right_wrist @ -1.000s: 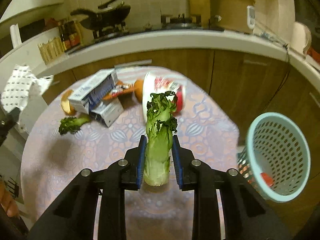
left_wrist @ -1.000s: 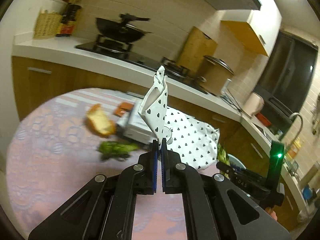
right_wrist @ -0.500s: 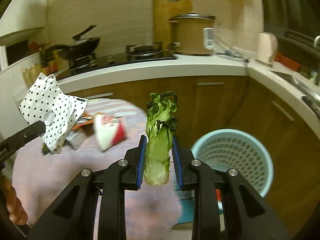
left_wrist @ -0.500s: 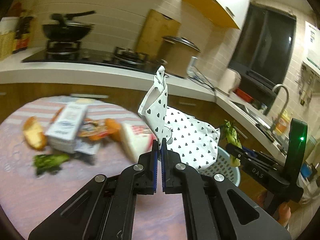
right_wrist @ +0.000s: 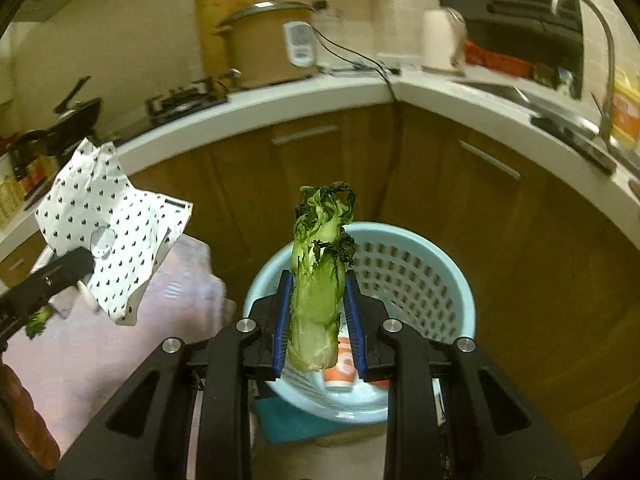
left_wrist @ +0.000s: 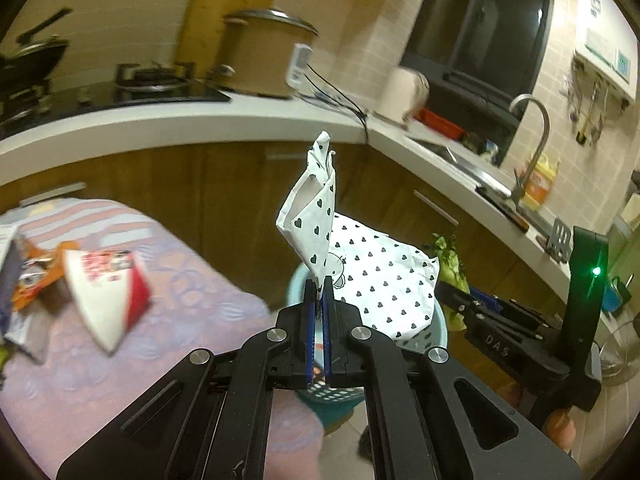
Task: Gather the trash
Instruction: 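Carry napkin and bok choy over the basket and open both tools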
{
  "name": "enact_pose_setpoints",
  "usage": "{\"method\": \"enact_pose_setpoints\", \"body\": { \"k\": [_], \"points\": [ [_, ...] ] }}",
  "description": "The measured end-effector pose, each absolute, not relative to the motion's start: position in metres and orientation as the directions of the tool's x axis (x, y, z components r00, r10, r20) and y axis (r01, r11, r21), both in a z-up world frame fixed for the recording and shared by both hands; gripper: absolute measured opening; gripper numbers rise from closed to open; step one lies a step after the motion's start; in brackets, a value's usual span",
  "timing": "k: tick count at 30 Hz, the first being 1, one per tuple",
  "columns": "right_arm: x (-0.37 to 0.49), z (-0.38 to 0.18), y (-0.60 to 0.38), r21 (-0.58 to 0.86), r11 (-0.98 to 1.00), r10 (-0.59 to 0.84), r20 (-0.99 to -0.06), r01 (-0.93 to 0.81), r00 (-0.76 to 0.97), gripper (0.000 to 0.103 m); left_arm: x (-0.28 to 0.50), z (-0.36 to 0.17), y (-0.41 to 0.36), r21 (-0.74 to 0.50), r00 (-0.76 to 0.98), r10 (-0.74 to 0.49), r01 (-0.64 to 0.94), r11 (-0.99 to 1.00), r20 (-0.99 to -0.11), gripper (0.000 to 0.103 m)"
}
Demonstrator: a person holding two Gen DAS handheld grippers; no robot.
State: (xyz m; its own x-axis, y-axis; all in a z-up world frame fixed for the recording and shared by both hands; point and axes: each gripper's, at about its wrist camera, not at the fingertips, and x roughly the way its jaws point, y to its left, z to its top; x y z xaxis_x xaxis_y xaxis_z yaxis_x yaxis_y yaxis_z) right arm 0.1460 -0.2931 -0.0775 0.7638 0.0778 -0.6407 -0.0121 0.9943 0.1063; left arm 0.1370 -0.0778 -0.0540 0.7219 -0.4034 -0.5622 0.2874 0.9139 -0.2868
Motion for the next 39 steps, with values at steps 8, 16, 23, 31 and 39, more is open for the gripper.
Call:
{"method": "enact_pose_setpoints", "body": {
  "k": [8,16,23,31,39],
  "points": [
    [0.168,-0.122,-0.328,0.122,0.99,0.044,-0.723,0.065,0.689,0.023,0.175,-0.097,-0.124,-0.276,0.627,-0.41,0.305,0.912,-0.663,0.001],
    [0.182,-0.161,-0.341,0.156,0.984,0.074,-0.792,0.084,0.605,0.023,0.193,-0.139,-0.145,-0.249,0.548,-0.387,0.31,0.917,-0.742,0.002],
    [0.186,-0.169,-0.34,0.17,0.982,0.091,-0.809,0.083,0.58,0.035,0.192,-0.144,-0.148,-0.205,0.552,-0.351,0.311,0.928,-0.756,0.046],
    [0.182,-0.154,-0.34,0.166,0.983,0.084,-0.787,0.078,0.611,0.043,0.184,-0.136,-0.139,-0.209,0.566,-0.355,0.309,0.928,-0.744,0.046],
    [0.175,-0.133,-0.32,0.155,0.988,0.104,-0.758,0.023,0.644,0.043,0.168,-0.117,-0.121,-0.218,0.61,-0.356,0.291,0.932,-0.708,0.046]
  ]
}}
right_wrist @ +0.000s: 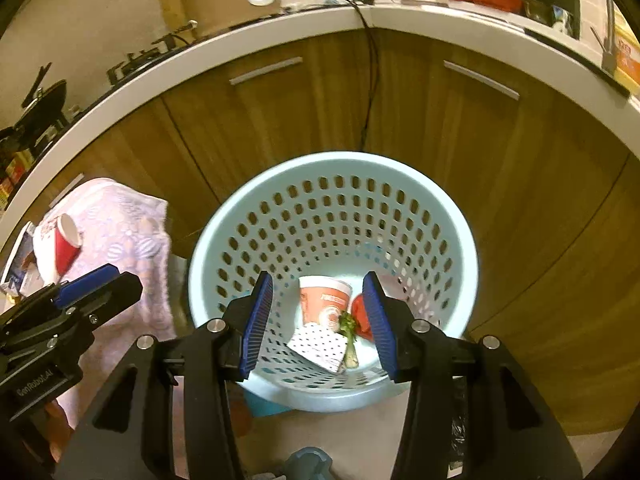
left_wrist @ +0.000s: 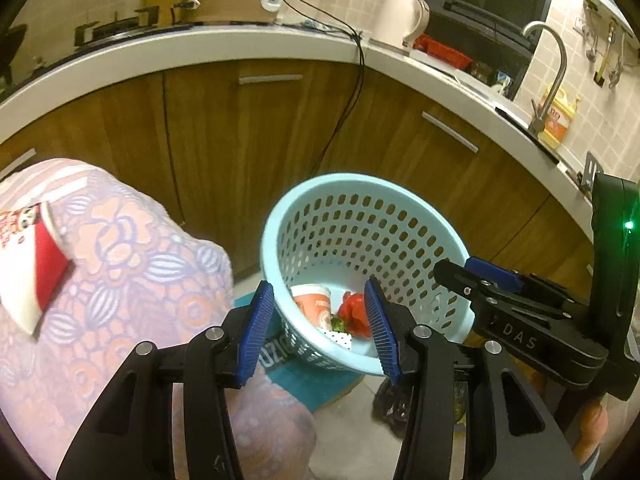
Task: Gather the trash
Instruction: 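Carry napkin and bok choy over the basket and open both tools, then move both tools back over the table toward the green vegetable and paper bucket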
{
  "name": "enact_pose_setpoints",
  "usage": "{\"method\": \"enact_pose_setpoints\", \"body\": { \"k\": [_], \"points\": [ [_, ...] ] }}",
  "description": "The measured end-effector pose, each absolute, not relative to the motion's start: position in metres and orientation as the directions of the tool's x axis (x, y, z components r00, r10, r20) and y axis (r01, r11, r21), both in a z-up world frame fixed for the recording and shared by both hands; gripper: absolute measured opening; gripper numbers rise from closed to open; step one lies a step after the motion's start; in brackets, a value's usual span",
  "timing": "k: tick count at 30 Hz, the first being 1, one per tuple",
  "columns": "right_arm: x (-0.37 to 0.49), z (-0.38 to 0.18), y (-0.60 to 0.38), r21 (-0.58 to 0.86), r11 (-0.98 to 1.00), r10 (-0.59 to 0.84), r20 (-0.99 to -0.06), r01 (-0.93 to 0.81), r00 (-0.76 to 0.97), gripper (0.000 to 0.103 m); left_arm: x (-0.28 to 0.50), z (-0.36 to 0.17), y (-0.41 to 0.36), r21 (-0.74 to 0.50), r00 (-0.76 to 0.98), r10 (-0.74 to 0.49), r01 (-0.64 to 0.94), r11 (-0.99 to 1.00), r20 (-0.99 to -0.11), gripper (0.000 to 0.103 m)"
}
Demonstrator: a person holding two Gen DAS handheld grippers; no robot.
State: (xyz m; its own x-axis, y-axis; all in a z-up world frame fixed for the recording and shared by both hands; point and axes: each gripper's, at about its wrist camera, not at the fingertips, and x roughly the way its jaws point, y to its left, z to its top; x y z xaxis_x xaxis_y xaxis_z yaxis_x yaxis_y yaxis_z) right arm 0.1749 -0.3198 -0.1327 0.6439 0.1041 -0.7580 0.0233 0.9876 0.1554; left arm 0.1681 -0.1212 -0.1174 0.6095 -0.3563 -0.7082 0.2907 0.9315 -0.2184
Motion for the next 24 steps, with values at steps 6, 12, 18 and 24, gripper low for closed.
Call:
{"method": "enact_pose_setpoints", "body": {
  "k": [6,12,18,24],
  "points": [
    [0.166,-0.112,-0.291,0.146,0.988,0.136,-0.728,-0.042,0.672,0.043,0.15,-0.1,-0.093,-0.227,0.657,-0.337,0.249,0.941,-0.675,0.046],
    [0.159,-0.098,-0.255,0.138,0.984,0.18,-0.706,-0.117,0.685,0.043,0.129,-0.08,-0.048,-0.241,0.713,-0.294,0.177,0.954,-0.637,0.046],
    [0.153,-0.088,-0.205,0.145,0.966,0.253,-0.684,-0.212,0.685,0.043,0.105,-0.066,0.008,-0.251,0.761,-0.225,0.084,0.964,-0.608,0.046],
    [0.149,-0.087,-0.143,0.14,0.938,0.326,-0.67,-0.318,0.667,0.043,0.074,-0.06,0.084,-0.266,0.798,-0.112,-0.063,0.962,-0.592,0.046]
  ]
}}
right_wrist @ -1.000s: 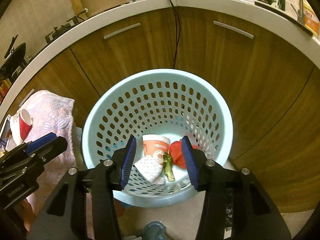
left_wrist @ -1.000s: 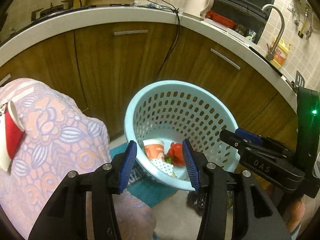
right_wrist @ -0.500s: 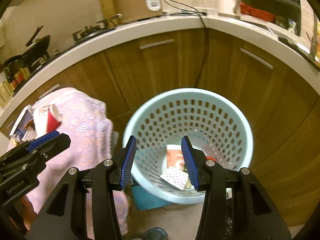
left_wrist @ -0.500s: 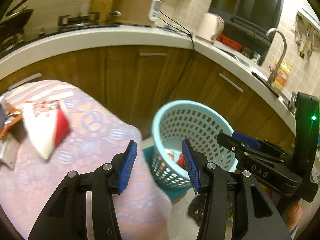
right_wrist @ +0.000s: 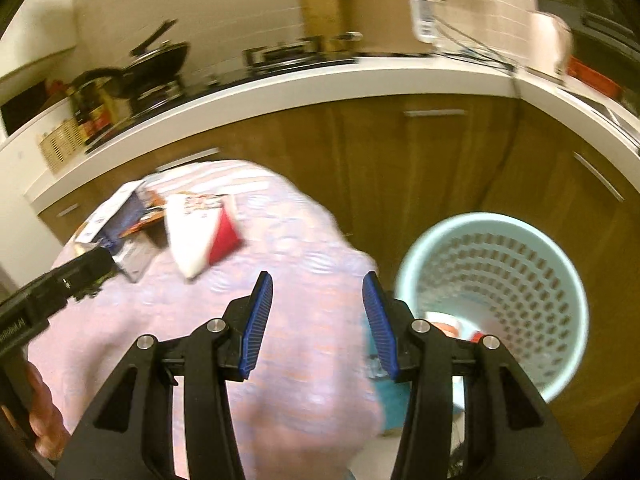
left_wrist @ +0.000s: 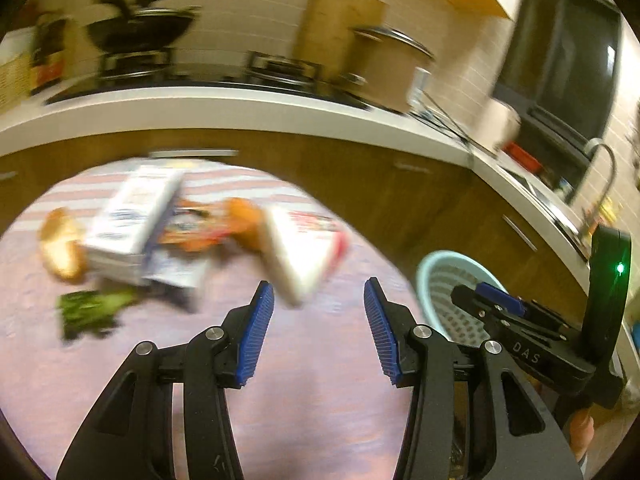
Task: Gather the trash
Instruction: 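Move both tools back over the table toward the green vegetable and paper bucket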
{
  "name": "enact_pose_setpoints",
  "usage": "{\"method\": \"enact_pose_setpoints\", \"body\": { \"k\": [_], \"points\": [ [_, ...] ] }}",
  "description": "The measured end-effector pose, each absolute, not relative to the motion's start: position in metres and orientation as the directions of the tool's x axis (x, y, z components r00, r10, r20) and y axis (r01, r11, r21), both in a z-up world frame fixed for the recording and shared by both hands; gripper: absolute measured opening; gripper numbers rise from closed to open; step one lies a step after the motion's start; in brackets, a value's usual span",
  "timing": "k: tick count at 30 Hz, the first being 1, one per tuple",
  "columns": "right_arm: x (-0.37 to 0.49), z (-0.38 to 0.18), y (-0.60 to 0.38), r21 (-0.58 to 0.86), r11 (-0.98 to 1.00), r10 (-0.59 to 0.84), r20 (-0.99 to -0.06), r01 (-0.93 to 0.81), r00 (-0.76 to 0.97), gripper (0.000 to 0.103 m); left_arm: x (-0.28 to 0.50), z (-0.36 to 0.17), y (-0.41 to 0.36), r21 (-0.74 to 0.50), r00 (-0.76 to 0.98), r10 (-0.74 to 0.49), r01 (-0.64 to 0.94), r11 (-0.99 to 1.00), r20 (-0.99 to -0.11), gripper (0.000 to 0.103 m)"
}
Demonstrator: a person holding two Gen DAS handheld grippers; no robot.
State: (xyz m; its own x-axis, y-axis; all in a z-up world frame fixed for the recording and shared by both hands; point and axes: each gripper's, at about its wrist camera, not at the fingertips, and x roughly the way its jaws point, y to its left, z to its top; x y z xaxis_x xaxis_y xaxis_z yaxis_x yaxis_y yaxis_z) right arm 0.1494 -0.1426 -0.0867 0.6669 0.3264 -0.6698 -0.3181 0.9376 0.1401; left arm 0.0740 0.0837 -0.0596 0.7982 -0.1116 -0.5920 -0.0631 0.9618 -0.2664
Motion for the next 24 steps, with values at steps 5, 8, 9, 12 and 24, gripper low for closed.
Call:
{"method": "enact_pose_setpoints", "body": {
  "k": [5,8,9,12,24],
  "points": [
    [0.151,-0.099,-0.085,0.149,0.905,0.386,-0.683,-0.399,0.62,0.043,0.052,-0.061,0.145,-0.263,0.804,-0.007,-0.187,0.947,-0.595,0.046],
    [0.153,-0.108,-0.057,0.146,0.892,0.401,-0.695,-0.429,0.597,0.043,0.041,-0.066,0.183,-0.264,0.794,0.047,-0.257,0.93,-0.607,0.046],
    [0.154,-0.112,-0.049,0.144,0.889,0.402,-0.701,-0.436,0.589,0.043,0.038,-0.069,0.196,-0.265,0.786,0.062,-0.28,0.923,-0.615,0.046],
    [0.155,-0.124,-0.037,0.14,0.884,0.401,-0.717,-0.445,0.57,0.043,0.038,-0.08,0.223,-0.256,0.76,0.092,-0.326,0.91,-0.643,0.046],
    [0.162,-0.138,-0.026,0.116,0.891,0.37,-0.746,-0.439,0.554,0.043,0.059,-0.121,0.24,-0.331,0.697,-0.058,-0.264,0.906,-0.715,0.051]
  ]
}}
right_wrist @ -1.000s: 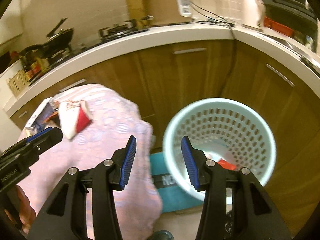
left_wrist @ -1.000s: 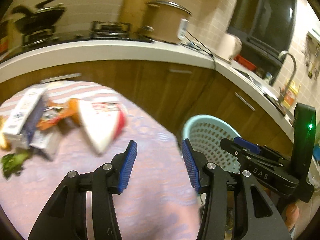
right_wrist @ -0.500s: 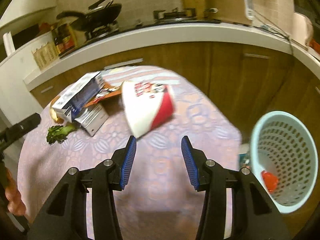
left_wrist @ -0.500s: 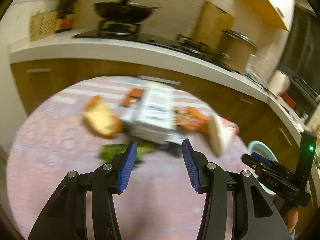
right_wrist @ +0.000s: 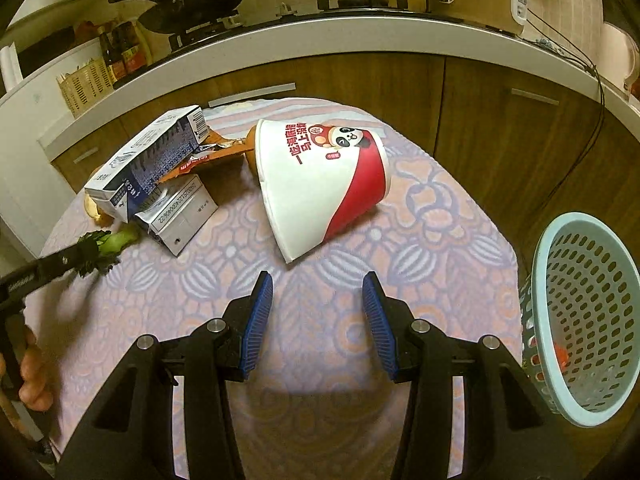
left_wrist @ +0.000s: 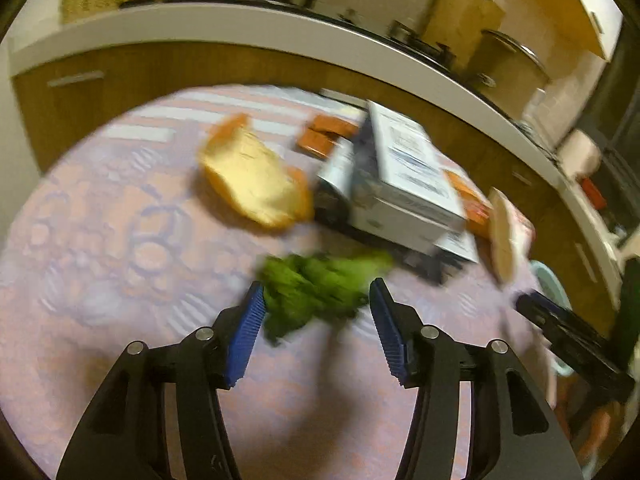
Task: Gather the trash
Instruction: 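Move both tools back over the table toward the green vegetable and paper bucket, then grasp the green vegetable with the left tool while the right tool grasps the white-red paper bucket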
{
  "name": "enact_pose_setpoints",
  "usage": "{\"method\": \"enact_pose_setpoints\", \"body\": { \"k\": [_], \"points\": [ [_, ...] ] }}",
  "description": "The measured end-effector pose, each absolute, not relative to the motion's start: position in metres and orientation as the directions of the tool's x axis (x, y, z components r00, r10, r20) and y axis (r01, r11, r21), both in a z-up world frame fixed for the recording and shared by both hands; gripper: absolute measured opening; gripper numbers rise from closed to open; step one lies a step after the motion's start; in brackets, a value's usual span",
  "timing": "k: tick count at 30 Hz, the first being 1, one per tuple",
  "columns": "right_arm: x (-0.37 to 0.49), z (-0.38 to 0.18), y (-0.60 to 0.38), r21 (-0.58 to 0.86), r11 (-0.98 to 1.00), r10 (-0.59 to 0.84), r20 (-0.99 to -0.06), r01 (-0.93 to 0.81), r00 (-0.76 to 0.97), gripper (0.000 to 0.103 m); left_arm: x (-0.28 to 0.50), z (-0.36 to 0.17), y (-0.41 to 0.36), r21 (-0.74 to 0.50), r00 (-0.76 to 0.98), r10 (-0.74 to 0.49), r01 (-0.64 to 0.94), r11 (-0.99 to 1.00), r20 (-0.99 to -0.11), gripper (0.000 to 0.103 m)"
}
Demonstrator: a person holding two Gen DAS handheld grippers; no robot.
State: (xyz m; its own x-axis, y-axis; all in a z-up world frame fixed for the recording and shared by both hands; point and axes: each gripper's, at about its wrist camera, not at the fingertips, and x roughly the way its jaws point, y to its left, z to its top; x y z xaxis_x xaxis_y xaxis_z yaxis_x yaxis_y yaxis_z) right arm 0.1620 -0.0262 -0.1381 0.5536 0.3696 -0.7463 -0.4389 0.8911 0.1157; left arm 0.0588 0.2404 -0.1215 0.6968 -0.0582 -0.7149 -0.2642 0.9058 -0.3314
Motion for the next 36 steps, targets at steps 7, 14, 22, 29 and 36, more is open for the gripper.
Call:
{"method": "enact_pose_setpoints", "body": {
  "k": [7,14,22,29,36],
  "points": [
    [0.161,-0.136,-0.022,0.094,0.891,0.362,-0.736,-0.444,0.572,0.043,0.043,-0.118,0.215,-0.47,0.707,-0.264,-0.11,0.876,-0.656,0.051],
    [0.159,-0.134,-0.026,0.11,0.889,0.378,-0.725,-0.445,0.576,0.043,0.036,-0.12,0.202,-0.309,0.68,-0.112,-0.174,0.935,-0.724,0.051],
    [0.159,-0.133,-0.026,0.112,0.892,0.376,-0.721,-0.437,0.582,0.043,0.069,-0.125,0.189,-0.279,0.652,-0.123,-0.141,0.95,-0.748,0.069],
    [0.165,-0.127,-0.03,0.136,0.895,0.387,-0.711,-0.425,0.587,0.053,0.083,-0.132,0.168,-0.129,0.66,0.015,-0.169,0.977,-0.751,0.025],
    [0.186,-0.109,-0.026,0.153,0.901,0.393,-0.686,-0.406,0.613,0.063,0.071,-0.129,0.175,-0.202,0.702,-0.035,-0.156,0.967,-0.712,0.02]
  ]
}}
